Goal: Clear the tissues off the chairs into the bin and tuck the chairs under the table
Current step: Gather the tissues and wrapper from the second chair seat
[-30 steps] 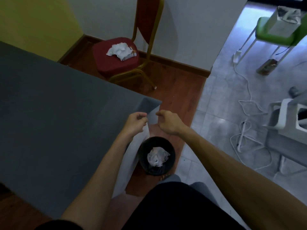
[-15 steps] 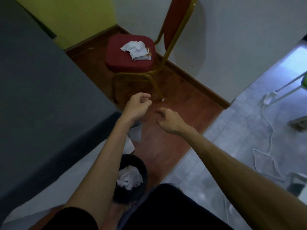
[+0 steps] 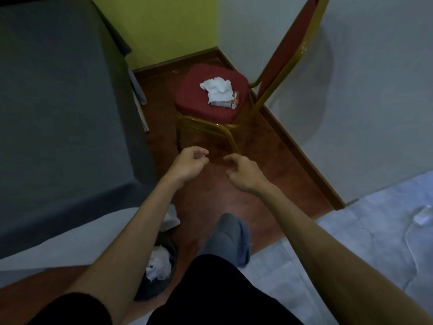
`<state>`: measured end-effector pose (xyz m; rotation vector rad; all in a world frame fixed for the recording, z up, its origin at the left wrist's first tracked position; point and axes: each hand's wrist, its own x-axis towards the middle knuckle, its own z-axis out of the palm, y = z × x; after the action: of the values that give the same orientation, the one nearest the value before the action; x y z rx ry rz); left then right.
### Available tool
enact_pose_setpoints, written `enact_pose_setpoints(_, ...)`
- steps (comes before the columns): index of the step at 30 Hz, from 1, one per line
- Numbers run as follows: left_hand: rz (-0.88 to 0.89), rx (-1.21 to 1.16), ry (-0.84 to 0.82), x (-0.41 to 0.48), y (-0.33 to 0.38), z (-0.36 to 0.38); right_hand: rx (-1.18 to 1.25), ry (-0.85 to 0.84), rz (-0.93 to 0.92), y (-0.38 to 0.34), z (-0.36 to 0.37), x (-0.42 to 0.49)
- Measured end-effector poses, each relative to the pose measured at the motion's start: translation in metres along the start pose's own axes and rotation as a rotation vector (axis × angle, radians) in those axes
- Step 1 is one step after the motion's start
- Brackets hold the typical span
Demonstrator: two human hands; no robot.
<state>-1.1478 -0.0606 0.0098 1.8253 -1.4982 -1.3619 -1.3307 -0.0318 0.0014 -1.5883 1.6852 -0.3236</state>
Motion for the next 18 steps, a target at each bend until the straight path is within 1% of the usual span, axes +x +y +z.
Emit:
enact_pose_setpoints(4,-0.021,-0.045,0.043,0.045,0.042,0.004,-0.081,-0.060,-0.051,0.000,-0.038,0.048)
enact_pose_setpoints(8,-0.063,-0.014,0.046,0.067,0.081,-0.006,-0.169,-0.104,-0.092,-0.019,-0.090,0.076)
enact_pose_setpoints(13,-0.091,0.036,0.030,0.075,0.134,-0.029,-0.163,-0.085,-0.105,-0.047,-0.150,0.101)
enact_pose_setpoints(18,-0.107,0.063,0.047,0.096,0.173,-0.041,-0.095,-0.103,-0.100,-0.062,-0.186,0.130)
